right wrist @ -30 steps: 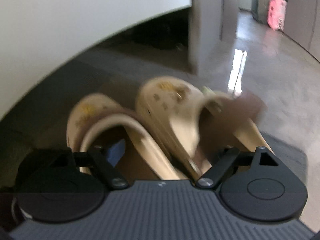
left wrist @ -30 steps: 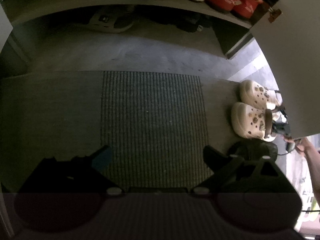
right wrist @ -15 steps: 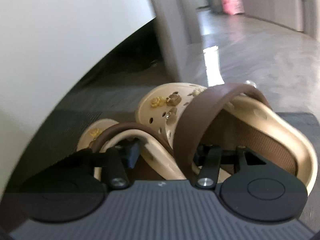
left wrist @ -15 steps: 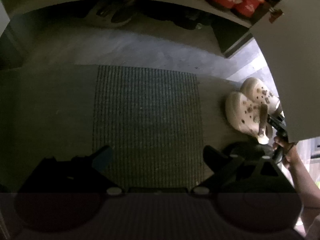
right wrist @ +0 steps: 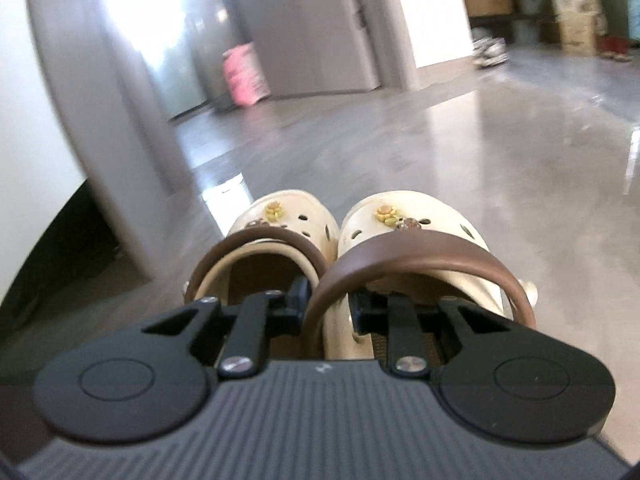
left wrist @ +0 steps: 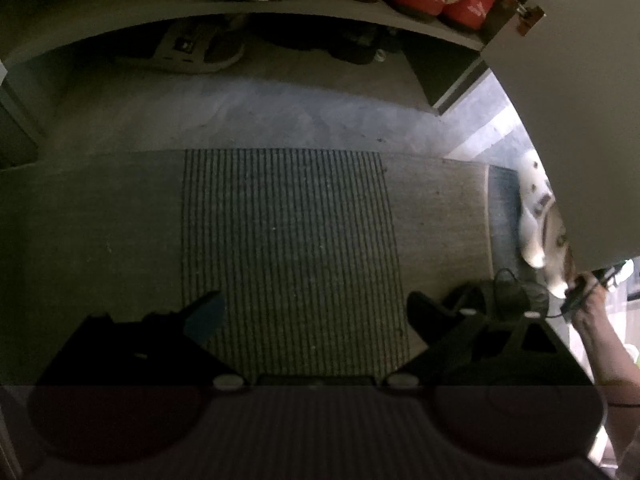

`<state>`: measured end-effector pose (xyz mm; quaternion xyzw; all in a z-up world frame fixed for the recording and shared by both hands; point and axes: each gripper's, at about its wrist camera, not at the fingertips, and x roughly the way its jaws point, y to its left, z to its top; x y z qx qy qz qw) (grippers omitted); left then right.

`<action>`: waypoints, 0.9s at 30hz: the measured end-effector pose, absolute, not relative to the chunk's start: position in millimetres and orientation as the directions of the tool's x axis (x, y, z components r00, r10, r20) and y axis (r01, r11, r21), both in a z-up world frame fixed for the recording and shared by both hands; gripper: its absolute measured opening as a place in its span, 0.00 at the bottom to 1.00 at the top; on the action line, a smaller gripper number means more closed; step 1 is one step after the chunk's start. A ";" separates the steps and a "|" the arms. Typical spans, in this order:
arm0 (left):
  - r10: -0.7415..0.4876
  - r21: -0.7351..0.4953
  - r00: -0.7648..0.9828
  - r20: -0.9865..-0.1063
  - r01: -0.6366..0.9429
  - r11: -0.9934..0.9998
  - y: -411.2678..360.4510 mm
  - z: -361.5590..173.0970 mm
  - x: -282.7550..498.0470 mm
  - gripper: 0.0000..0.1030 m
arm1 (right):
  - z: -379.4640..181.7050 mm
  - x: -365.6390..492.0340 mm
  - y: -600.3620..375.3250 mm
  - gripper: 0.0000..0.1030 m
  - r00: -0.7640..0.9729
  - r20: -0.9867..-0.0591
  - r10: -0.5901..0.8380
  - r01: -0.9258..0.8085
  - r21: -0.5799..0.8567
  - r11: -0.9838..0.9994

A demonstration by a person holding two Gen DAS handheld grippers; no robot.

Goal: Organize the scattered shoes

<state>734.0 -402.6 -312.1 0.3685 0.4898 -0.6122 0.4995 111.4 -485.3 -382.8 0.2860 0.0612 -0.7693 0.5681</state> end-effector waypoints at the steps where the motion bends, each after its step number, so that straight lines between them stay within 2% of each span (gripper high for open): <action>1: -0.254 -0.240 -0.238 -0.938 0.971 -0.024 -403.3 -310.8 734.3 0.96 | -379.1 106.6 -478.3 0.18 -0.219 -0.495 -0.841 0.900 0.231 -0.371; 4: -0.273 -0.225 -0.231 -0.934 0.973 -0.055 -406.8 -310.2 731.8 0.96 | -358.3 84.8 -457.2 0.17 -0.255 -0.456 -0.853 0.888 0.240 -0.393; 7: -0.268 -0.215 -0.221 -0.938 0.975 -0.054 -411.0 -311.2 728.9 0.95 | -346.5 75.2 -445.0 0.17 -0.262 -0.518 -0.814 0.904 0.164 -0.395; 11: -0.283 -0.275 -0.283 -0.916 0.959 -0.065 -421.5 -301.1 720.1 0.95 | -345.3 78.1 -401.2 0.17 -0.257 -0.586 -0.768 0.894 0.158 -0.420; 17: -0.323 -0.227 -0.248 -0.913 0.969 -0.103 -422.3 -292.2 712.4 0.95 | -323.6 146.8 -300.5 0.17 -0.108 -0.660 -0.744 0.875 0.292 -0.386; 18: -0.322 -0.227 -0.246 -0.914 0.969 -0.096 -422.0 -292.3 713.5 0.95 | -314.6 162.1 -284.4 0.14 -0.081 -0.665 -0.743 0.874 0.311 -0.374; 22: -0.314 -0.235 -0.247 -0.917 0.969 -0.076 -421.2 -293.3 718.6 0.95 | -278.4 215.5 -233.9 0.15 0.002 -0.671 -0.741 0.875 0.360 -0.324; 25: -0.307 -0.246 -0.252 -0.918 0.967 -0.060 -421.7 -293.3 722.7 0.95 | -259.9 240.0 -227.6 0.15 0.051 -0.632 -0.773 0.875 0.402 -0.271; 27: -0.305 -0.263 -0.266 -0.915 0.963 -0.050 -422.0 -291.0 727.2 0.95 | -258.4 261.1 -237.6 0.13 0.145 -0.594 -0.791 0.870 0.458 -0.184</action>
